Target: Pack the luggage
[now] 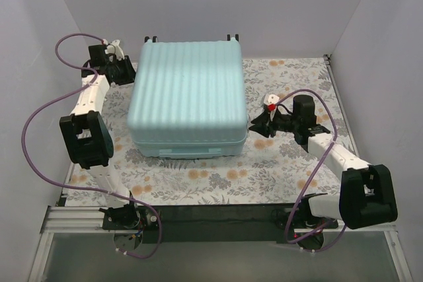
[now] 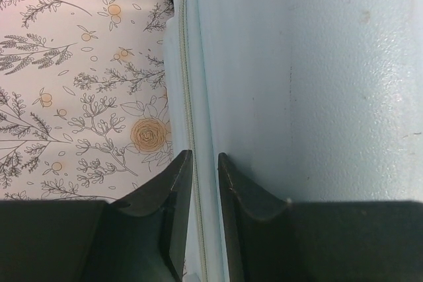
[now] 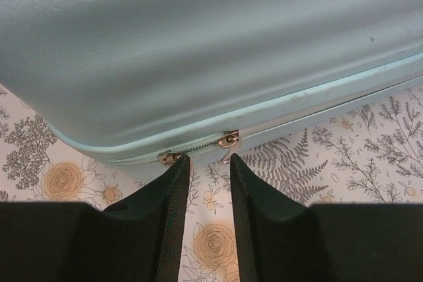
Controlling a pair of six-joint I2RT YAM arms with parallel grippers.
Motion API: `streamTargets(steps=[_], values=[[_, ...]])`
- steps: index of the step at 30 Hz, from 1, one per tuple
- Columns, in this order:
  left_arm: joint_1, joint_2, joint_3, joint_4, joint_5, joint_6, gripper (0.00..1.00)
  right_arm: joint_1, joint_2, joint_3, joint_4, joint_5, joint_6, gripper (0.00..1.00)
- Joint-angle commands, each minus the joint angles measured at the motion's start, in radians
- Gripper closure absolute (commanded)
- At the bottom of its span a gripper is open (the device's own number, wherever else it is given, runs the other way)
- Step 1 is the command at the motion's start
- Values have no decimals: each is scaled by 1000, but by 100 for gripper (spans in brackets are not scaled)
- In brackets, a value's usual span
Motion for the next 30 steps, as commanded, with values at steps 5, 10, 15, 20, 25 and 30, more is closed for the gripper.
streamTargets(steps=[5, 10, 15, 20, 25, 30], values=[[-66, -74, -42, -42, 143, -24, 78, 24, 36, 64, -58, 9, -63, 64], [-66, -79, -56, -27, 143, -44, 78, 35, 76, 75, 24, 49, 9, 66], [-63, -88, -50, -33, 125, -65, 56, 34, 92, 90, 109, 178, 100, 66], [29, -50, 76, -178, 149, -98, 25, -40, 96, 178, 103, 325, 207, 57], [162, -27, 254, -359, 228, -69, 23, -135, -2, 221, 34, 358, 218, 44], [192, -80, 362, -535, 107, 95, 20, -201, -134, 247, -69, 416, 210, 30]])
